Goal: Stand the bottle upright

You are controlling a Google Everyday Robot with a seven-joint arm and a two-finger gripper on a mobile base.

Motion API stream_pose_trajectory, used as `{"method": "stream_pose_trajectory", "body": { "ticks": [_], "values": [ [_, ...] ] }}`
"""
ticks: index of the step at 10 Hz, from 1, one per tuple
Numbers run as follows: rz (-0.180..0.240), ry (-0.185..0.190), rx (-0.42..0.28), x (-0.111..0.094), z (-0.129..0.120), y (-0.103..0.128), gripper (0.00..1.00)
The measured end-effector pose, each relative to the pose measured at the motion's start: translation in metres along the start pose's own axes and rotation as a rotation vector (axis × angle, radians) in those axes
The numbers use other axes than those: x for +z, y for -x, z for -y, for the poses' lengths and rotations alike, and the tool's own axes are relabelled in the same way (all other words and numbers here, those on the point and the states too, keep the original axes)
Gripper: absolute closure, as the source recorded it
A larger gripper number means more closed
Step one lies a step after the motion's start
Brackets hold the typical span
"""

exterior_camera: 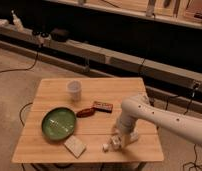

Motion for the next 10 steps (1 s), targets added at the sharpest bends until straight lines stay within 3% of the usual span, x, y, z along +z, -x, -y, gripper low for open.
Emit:
{"method": "stream_pose_trajectory", "body": {
  "ticks": [5, 6, 10],
  "values": [
    [-0.106, 0.025, -0.017, -0.003, 0.0, 0.011, 0.35],
    [-0.138, 0.018, -0.006, -0.003, -0.002, 0.01, 0.35],
    [-0.189, -0.013, 0.015, -0.001, -0.013, 0.009, 0.35]
  ]
}}
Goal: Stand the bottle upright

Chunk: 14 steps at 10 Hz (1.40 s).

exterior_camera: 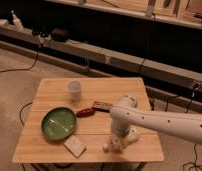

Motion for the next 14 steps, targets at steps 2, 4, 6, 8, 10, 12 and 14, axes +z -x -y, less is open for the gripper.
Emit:
{"method": "stream_pose_trajectory", "body": {
  "ticks": [2, 4, 6, 8, 10, 12, 14],
  "values": [
    [-0.019, -0.013, -0.003, 0.0, -0.006, -0.001, 0.35],
    [-0.047, -0.019, -0.019, -0.002, -0.01, -0.001, 0.35],
    [-0.06, -0.022, -0.032, -0.001, -0.013, 0.002, 0.42],
    [-0.063, -0.024, -0.033, 0.002, -0.014, 0.004, 0.6],
    [-0.094, -0.022, -0.038, 0.008, -0.016, 0.0, 0.65],
    [-0.138, -0.014, -0.042, 0.014, -0.02, -0.007, 0.65],
    [-0.142, -0.02, -0.038, 0.013, -0.023, -0.006, 0.65]
  ]
}}
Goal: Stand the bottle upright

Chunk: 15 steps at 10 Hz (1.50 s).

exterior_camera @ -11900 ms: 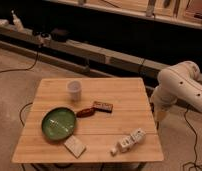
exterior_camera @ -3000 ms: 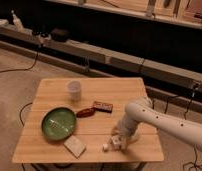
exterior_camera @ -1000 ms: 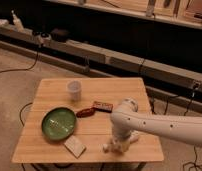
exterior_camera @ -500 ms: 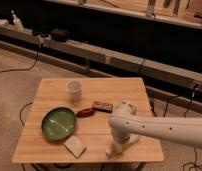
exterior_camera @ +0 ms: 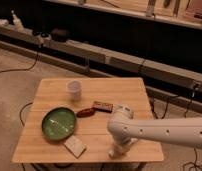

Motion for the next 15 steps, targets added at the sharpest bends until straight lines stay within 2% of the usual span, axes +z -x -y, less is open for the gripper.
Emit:
{"method": "stream_pose_trajectory", "body": {
  "ticks": [3, 5, 6, 7, 9, 10, 11, 13, 15],
  "values": [
    [0.051, -0.056, 0.01, -0.022, 0.006, 0.007, 0.65],
    [0.115, -0.101, 0.018, -0.04, 0.008, 0.01, 0.65],
    [0.171, -0.133, 0.025, -0.052, 0.009, 0.013, 0.65],
    [0.238, -0.178, 0.032, -0.066, 0.012, 0.014, 0.65],
    [0.412, -0.309, 0.063, -0.1, 0.016, 0.009, 0.65],
    [0.51, -0.392, 0.095, -0.118, 0.014, -0.002, 0.65],
    [0.589, -0.455, 0.127, -0.13, 0.007, -0.014, 0.65],
    [0.784, -0.567, 0.225, -0.143, -0.021, -0.044, 0.65],
    [0.967, -0.634, 0.309, -0.145, -0.056, -0.07, 0.65]
  ]
}}
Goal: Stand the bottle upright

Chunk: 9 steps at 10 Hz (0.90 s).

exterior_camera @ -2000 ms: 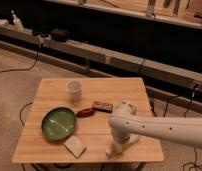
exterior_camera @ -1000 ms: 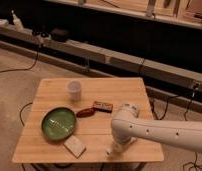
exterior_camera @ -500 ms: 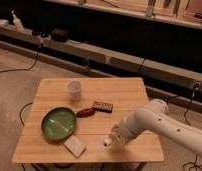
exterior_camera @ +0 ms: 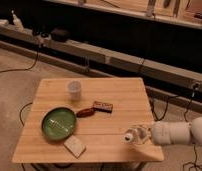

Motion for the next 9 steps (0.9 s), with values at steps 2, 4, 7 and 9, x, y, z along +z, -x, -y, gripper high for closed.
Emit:
{"method": "stream_pose_trajectory", "body": {
  "ticks": [2, 4, 7, 9],
  "values": [
    [0.121, -0.029, 0.057, -0.027, -0.012, -0.009, 0.65],
    [0.199, -0.03, 0.086, -0.04, -0.019, -0.018, 0.65],
    [0.275, -0.036, 0.15, -0.048, -0.025, -0.045, 0.65],
    [0.322, -0.054, 0.196, -0.051, -0.026, -0.06, 0.65]
  ]
}}
